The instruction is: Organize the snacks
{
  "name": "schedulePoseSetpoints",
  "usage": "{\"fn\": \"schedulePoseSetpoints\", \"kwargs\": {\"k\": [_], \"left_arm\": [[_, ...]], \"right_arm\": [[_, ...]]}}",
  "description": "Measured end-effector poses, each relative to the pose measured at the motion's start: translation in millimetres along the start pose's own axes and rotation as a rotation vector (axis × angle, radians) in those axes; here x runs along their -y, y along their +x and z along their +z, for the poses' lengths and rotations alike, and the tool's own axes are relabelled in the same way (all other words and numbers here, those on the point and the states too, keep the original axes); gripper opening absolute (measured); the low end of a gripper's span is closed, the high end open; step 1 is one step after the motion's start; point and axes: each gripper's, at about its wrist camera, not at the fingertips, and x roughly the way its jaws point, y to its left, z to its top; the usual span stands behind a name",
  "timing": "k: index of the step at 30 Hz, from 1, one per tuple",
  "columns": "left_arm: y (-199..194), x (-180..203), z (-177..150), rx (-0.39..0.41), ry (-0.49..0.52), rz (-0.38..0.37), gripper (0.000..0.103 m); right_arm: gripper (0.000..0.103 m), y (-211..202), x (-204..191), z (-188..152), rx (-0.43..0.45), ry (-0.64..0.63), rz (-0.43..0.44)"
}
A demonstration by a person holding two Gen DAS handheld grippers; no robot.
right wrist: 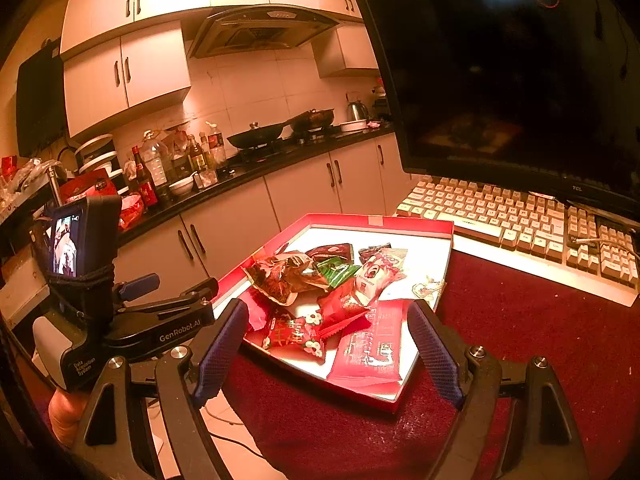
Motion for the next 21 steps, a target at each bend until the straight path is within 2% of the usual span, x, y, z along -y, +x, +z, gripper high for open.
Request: {"fn": "schedulePoseSetpoints", "kwargs": {"k": [21], "left_arm": [[2.5,-3.0,0.4,0.000,-0.007,0.006,0.082]], "right_arm": [[0.083,0.2,-0.7,-0.2,-0.003,0.002,0.001]]}}
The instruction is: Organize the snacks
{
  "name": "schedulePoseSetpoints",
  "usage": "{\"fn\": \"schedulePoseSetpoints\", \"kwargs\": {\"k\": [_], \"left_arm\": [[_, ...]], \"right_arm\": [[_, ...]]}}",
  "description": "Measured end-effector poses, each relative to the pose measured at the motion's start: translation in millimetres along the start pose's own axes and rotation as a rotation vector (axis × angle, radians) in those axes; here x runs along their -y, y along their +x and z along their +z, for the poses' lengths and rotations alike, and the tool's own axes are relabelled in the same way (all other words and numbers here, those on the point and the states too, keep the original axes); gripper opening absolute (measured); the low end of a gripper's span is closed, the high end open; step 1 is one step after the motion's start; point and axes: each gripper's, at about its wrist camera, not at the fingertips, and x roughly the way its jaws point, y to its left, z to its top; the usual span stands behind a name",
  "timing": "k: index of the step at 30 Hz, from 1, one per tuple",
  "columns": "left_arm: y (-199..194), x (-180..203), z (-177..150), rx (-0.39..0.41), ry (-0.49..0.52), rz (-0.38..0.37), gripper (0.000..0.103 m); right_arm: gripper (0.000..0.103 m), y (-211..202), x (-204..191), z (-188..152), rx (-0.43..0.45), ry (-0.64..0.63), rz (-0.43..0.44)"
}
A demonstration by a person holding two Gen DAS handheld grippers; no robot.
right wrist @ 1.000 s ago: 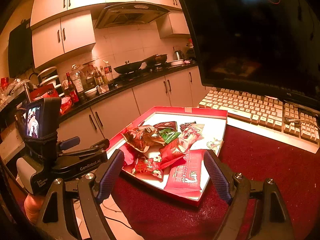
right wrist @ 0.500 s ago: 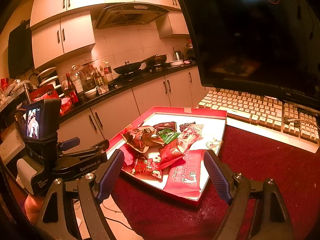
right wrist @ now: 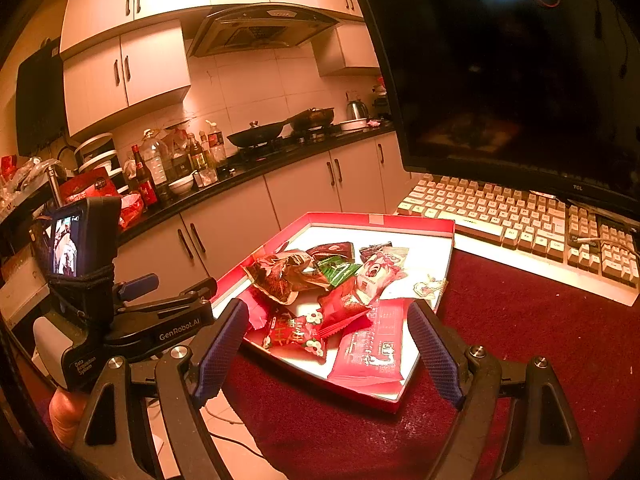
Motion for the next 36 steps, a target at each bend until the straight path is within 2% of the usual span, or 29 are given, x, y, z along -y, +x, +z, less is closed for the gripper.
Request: {"fn": "schedulePoseSetpoints", "kwargs": {"k": [36], "left_arm": [[14.5,-3.5,-4.2,-0.004,0.001,0.006,0.082]], "right_arm": [[0.083,16.0,-6.1,-1.1,-0.024,0.010,0.001]]}}
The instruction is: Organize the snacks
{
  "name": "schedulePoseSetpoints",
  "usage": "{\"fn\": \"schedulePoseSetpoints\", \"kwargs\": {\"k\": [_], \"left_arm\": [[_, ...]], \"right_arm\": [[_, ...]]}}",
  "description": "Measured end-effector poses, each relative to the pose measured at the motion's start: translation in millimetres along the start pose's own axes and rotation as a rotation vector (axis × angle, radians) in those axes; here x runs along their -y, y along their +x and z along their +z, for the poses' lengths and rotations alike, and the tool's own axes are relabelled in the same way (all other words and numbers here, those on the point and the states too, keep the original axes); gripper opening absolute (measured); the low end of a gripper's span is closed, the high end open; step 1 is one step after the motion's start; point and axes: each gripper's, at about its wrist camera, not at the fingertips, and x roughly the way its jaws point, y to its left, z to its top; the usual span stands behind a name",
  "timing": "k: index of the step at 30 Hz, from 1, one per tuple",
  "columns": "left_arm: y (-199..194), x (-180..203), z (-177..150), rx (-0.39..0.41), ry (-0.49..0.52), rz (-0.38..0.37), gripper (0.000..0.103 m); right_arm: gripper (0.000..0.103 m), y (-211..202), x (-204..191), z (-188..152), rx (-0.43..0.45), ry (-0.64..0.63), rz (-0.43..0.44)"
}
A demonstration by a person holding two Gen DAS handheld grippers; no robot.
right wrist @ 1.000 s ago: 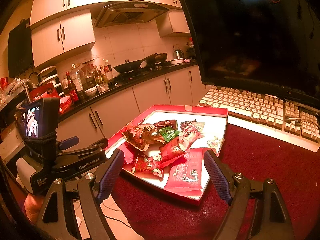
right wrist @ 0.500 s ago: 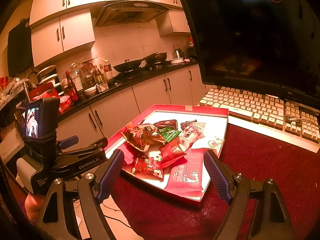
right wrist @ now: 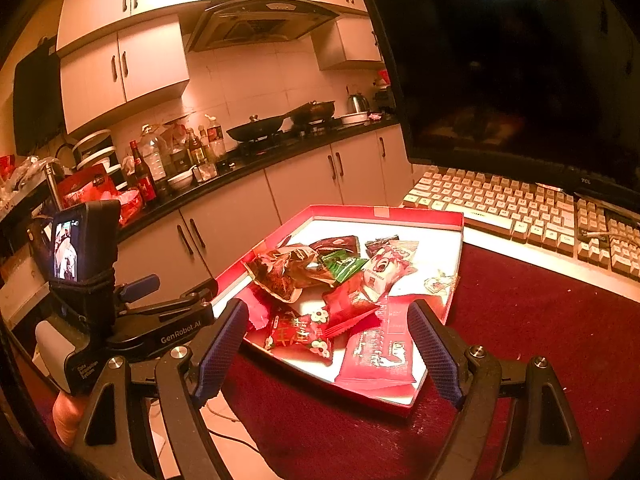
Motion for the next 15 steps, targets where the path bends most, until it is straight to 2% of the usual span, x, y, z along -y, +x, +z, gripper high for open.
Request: {"fn": "schedulePoseSetpoints", "kwargs": {"k": [15], "left_arm": [[-1.7,-2.8,-0.6,-0.002,-0.007,0.004,0.082]], "right_arm": [[0.083,1.0,-4.2,-1.9,-0.006,-0.008,0.003]]}}
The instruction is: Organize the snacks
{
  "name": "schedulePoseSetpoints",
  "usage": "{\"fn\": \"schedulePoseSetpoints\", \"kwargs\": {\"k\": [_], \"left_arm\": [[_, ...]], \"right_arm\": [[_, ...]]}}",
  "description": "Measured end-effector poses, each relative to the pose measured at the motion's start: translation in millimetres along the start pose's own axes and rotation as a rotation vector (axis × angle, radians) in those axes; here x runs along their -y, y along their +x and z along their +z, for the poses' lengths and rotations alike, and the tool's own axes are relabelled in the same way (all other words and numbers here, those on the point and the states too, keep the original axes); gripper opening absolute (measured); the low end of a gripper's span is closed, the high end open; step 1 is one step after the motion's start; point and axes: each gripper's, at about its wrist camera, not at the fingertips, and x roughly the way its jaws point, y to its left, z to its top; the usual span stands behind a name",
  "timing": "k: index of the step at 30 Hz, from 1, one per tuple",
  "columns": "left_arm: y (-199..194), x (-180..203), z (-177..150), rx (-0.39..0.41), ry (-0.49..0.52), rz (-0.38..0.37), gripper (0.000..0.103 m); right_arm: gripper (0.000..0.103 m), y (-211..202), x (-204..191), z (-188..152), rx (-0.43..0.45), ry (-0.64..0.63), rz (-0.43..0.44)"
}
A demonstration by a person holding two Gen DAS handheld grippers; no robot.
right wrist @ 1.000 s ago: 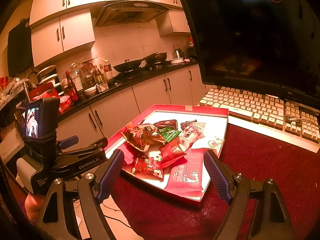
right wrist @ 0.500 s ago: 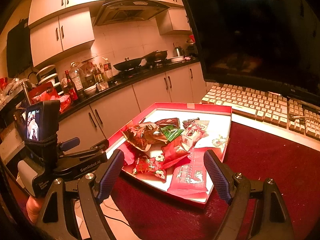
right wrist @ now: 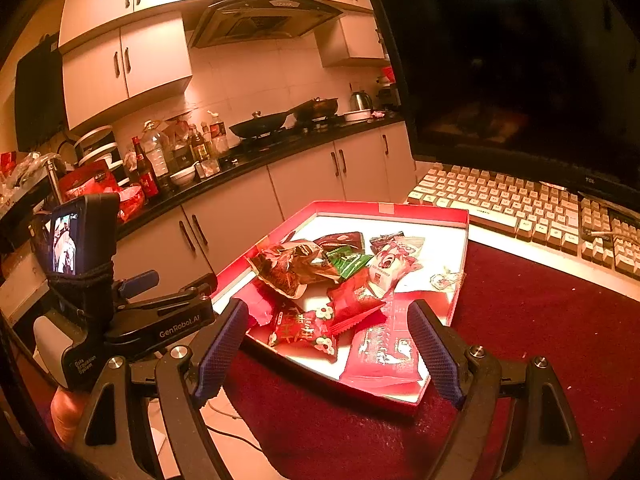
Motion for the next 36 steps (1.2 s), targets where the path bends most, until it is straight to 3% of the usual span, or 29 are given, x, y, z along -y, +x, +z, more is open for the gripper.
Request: {"fn": "schedulePoseSetpoints", "kwargs": {"k": [28,36], "left_arm": [[-4.5,-0.8,2.9,0.010,0.004,-0.010,0.082],[-5.2,-3.2,3.7,0.044,0.010,0.007,0.082]], "right_arm": [[0.083,-6.1,-4.1,2.6,0.012,-0.009,-0.005],[0.083,-4.5,-7.1,3.3,0.005,-0.013,-0.007]]}}
